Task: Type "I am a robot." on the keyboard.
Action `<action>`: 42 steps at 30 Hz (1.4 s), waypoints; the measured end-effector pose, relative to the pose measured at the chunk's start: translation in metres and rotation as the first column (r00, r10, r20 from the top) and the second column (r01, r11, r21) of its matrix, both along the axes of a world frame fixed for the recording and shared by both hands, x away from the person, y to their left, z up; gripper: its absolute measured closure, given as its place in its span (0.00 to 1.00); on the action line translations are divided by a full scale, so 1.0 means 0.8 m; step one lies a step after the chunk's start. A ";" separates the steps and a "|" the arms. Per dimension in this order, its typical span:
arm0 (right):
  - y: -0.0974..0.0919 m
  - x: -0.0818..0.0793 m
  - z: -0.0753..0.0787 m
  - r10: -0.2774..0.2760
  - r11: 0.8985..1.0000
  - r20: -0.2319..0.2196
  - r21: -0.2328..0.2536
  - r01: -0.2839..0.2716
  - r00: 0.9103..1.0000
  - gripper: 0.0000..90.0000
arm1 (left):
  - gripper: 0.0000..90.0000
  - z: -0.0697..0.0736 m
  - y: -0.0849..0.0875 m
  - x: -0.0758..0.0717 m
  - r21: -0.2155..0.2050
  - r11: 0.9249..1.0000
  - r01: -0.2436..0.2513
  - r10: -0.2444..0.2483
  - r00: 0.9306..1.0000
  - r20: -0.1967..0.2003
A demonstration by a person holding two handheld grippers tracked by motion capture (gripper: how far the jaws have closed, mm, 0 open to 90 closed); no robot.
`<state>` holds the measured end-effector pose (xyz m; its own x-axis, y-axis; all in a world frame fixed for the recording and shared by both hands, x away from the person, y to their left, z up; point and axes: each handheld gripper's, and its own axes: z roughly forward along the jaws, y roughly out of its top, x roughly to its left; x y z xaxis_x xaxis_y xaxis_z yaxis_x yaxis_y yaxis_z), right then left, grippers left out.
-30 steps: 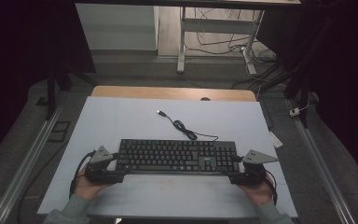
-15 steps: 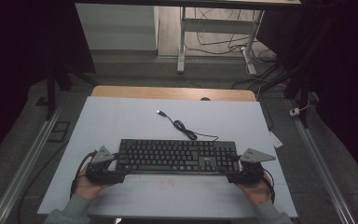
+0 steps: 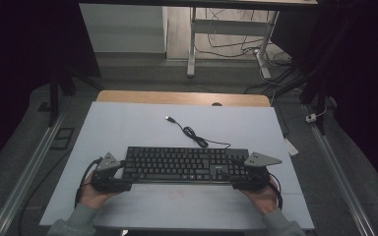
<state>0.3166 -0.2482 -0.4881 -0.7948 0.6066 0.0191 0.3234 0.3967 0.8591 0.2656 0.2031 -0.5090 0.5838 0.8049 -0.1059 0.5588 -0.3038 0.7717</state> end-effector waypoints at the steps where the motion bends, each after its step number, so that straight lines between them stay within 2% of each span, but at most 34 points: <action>1: 0.003 0.001 0.000 0.002 1.000 0.002 0.004 -0.002 1.000 0.37 | 0.27 0.000 0.000 0.000 0.000 1.000 0.000 0.000 1.000 0.000; 4: 0.010 0.003 0.001 0.004 1.000 -0.004 -0.010 -0.004 1.000 0.38 | 0.27 -0.001 -0.001 0.001 0.002 1.000 0.000 0.000 1.000 0.000; 9: 0.021 0.006 0.003 0.014 1.000 -0.004 -0.003 -0.014 1.000 0.42 | 0.27 -0.001 -0.003 0.003 0.002 1.000 0.002 -0.002 1.000 0.000; 13: 0.030 0.007 0.006 0.015 1.000 0.005 0.010 -0.015 1.000 0.48 | 0.27 -0.002 -0.005 0.004 0.007 1.000 0.006 -0.006 1.000 -0.003; 16: 0.037 0.008 0.009 0.022 1.000 0.013 0.009 -0.022 1.000 0.56 | 0.27 -0.002 -0.006 0.004 0.010 1.000 0.007 -0.007 1.000 -0.003; 21: 0.050 0.010 0.011 0.038 0.999 0.014 0.007 -0.038 0.999 0.74 | 0.27 -0.003 -0.006 0.004 0.013 1.000 0.007 -0.007 1.000 -0.005; 29: 0.079 0.017 0.009 0.081 0.996 0.015 -0.024 -0.081 0.997 0.98 | 0.28 -0.005 -0.006 0.005 0.014 1.000 0.008 -0.008 1.000 -0.009; 42: 0.104 0.024 0.009 0.099 0.995 0.015 -0.031 -0.099 0.995 1.00 | 0.28 -0.006 -0.005 0.006 0.016 1.000 0.002 -0.002 1.000 -0.012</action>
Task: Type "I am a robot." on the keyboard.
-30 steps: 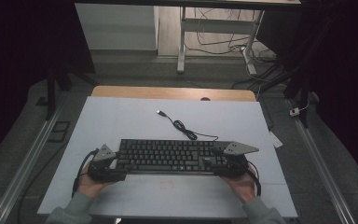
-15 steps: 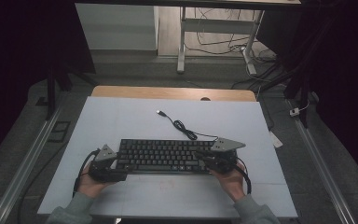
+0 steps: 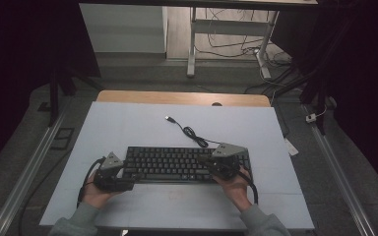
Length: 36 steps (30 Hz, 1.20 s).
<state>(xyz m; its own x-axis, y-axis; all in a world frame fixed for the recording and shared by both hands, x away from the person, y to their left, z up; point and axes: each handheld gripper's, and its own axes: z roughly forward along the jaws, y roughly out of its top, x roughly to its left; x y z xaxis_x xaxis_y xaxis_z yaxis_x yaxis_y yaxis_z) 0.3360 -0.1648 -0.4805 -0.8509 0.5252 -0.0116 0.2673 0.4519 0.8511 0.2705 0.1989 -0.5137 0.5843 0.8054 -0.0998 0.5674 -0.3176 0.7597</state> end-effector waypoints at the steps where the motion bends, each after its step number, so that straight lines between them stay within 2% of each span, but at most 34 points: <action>1: 0.002 0.001 0.000 0.002 1.000 -0.002 0.002 -0.002 1.000 1.00 | 0.28 0.000 0.000 0.000 -0.001 1.000 -0.001 0.001 1.000 0.000; 6: 0.013 0.005 -0.003 0.012 1.000 -0.008 -0.004 -0.012 1.000 1.00 | 0.31 -0.001 0.002 0.002 0.000 1.000 -0.011 0.011 1.000 -0.001; 11: 0.022 0.007 -0.006 0.017 1.000 -0.016 -0.013 -0.017 1.000 1.00 | 0.40 -0.003 0.003 0.003 0.011 0.999 -0.030 0.030 1.000 0.001; 20: 0.034 0.013 -0.008 0.024 1.000 -0.025 -0.014 -0.024 0.999 0.99 | 0.63 -0.006 0.003 0.008 0.029 0.999 -0.038 0.038 0.999 0.003; 31: 0.049 0.021 -0.011 0.035 0.999 -0.035 -0.014 -0.035 0.999 0.99 | 0.97 -0.013 0.004 0.016 0.071 0.996 -0.045 0.047 0.999 -0.015; 36: 0.055 0.026 -0.013 0.037 0.999 -0.043 -0.016 -0.038 0.998 0.99 | 0.98 -0.015 0.005 0.018 0.083 0.995 -0.046 0.048 0.999 -0.025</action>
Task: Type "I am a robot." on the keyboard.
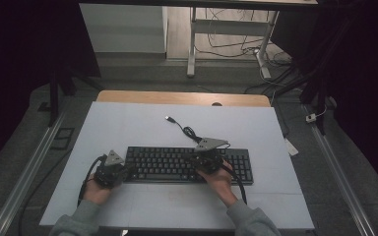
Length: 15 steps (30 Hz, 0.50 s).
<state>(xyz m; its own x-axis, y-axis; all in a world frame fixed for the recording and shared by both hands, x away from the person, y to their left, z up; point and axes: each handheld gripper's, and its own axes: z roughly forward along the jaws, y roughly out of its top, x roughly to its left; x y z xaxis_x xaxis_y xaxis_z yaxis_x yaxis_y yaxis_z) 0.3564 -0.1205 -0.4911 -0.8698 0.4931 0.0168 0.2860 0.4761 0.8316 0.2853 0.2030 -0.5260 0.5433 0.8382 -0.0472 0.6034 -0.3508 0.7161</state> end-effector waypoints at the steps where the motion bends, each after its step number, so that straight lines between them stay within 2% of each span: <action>1: 0.001 0.001 -0.001 0.001 1.000 -0.001 0.001 -0.001 1.000 0.99 | 0.98 0.000 0.000 0.000 0.004 1.000 0.002 -0.002 1.000 -0.002; 7: 0.007 0.006 -0.005 0.003 1.000 -0.013 -0.016 -0.003 1.000 0.99 | 0.98 -0.003 0.000 0.001 0.019 1.000 0.000 0.000 1.000 -0.005; 15: 0.020 0.011 -0.011 0.011 0.999 -0.026 -0.030 -0.012 1.000 0.99 | 0.98 -0.003 0.000 0.001 0.017 1.000 -0.002 0.002 1.000 -0.008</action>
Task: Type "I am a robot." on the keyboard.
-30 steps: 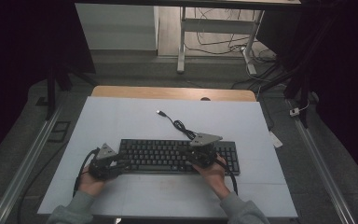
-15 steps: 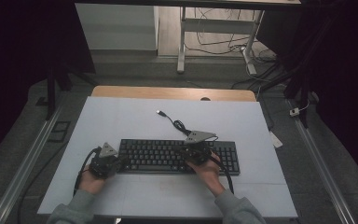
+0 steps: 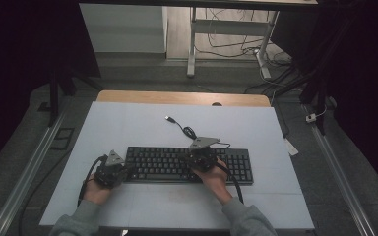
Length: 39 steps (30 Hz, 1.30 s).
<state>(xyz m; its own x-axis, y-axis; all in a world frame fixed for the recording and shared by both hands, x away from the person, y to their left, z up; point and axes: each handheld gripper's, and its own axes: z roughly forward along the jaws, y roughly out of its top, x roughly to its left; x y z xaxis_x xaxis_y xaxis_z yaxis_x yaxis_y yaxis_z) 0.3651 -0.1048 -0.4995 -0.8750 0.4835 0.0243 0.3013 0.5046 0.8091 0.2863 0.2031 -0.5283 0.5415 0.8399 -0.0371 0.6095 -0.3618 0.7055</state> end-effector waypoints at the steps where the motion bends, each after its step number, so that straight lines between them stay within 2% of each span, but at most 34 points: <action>1: 0.002 0.001 -0.002 0.000 1.000 -0.003 0.003 0.000 1.000 0.99 | 0.98 0.000 0.000 0.000 0.000 1.000 0.000 0.000 1.000 0.000; 18: 0.023 0.012 -0.018 -0.010 0.997 -0.022 -0.071 0.008 1.000 0.99 | 0.98 -0.001 0.000 0.000 -0.001 1.000 0.000 0.000 1.000 -0.001; 28: 0.026 0.015 -0.020 -0.015 0.997 -0.020 -0.075 0.013 1.000 0.99 | 0.98 -0.003 -0.001 0.001 0.006 1.000 0.002 -0.002 1.000 -0.007; 37: 0.031 0.016 -0.025 -0.018 0.994 -0.018 -0.112 0.015 1.000 1.00 | 0.98 -0.003 -0.001 0.000 0.007 1.000 0.001 0.000 1.000 -0.007; 39: 0.031 0.016 -0.025 -0.024 0.994 -0.024 -0.107 0.021 0.999 1.00 | 0.98 -0.003 -0.001 0.000 0.009 1.000 -0.001 0.001 1.000 -0.006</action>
